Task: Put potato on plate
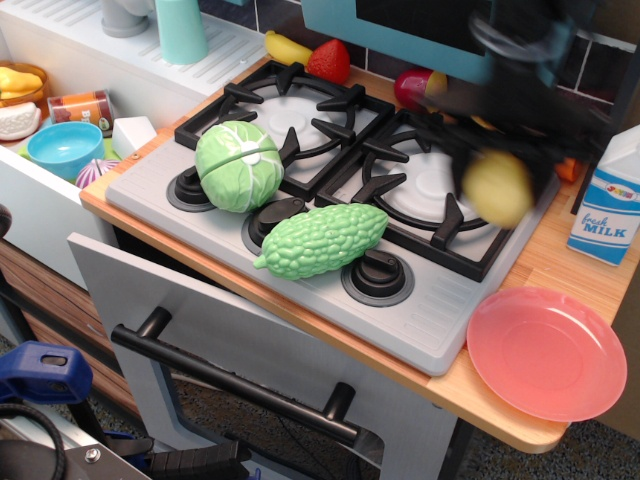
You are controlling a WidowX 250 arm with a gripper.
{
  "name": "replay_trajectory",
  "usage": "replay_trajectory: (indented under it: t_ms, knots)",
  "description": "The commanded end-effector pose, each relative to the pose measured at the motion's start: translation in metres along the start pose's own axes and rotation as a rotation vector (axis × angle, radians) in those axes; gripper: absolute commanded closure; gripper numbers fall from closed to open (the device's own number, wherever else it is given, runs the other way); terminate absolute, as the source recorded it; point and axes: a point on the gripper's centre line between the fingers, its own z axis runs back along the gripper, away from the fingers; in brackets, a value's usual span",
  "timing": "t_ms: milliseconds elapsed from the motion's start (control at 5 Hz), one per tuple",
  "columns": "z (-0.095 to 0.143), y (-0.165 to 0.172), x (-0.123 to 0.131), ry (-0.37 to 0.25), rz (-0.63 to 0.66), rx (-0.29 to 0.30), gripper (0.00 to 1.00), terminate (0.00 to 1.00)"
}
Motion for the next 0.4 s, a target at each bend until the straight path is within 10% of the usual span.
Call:
replay_trajectory:
  t_ms: [0, 200]
  knots:
    - [-0.014, -0.047, -0.012, -0.007, -0.007, -0.024, 1.00, 0.00]
    - [-0.020, -0.042, -0.036, -0.002, 0.030, 0.027, 1.00, 1.00]
